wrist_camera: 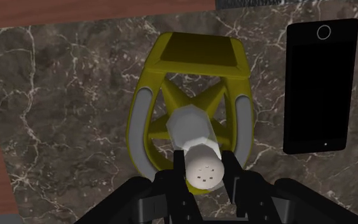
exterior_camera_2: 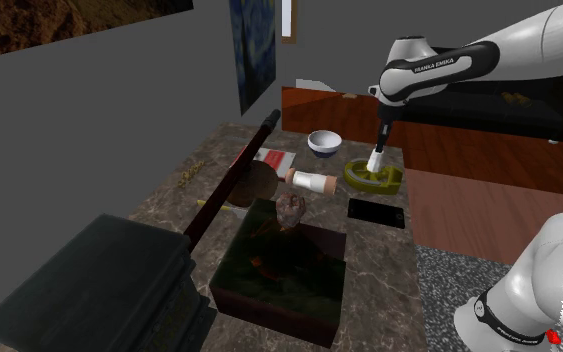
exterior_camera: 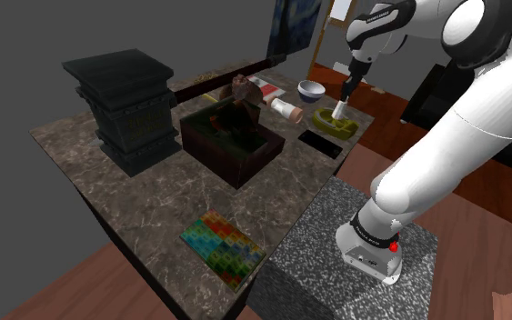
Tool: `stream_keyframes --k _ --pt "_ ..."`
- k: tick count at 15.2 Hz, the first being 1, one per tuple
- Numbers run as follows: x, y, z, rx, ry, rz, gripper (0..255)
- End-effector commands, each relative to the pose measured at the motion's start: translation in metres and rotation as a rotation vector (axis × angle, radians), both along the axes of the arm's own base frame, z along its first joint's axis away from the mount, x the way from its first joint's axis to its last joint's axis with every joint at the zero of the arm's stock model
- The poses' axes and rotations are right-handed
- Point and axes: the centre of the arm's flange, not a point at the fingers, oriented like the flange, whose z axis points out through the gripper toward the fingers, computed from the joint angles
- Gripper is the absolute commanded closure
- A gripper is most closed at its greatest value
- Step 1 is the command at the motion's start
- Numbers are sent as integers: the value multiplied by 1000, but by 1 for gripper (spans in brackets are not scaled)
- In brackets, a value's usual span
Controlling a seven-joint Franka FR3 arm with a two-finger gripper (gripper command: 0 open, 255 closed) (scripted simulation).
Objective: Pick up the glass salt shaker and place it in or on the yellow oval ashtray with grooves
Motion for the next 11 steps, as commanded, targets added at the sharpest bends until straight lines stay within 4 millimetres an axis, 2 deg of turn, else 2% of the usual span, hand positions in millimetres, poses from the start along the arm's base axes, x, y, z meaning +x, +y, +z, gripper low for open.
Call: stream_keyframes --k 1,5,6,11 --pt "0 0 -1 0 0 0 255" --pt "0 0 -1 0 0 0 255" --pt "0 0 -1 0 0 0 0" --pt "0 0 -1 0 0 0 0"
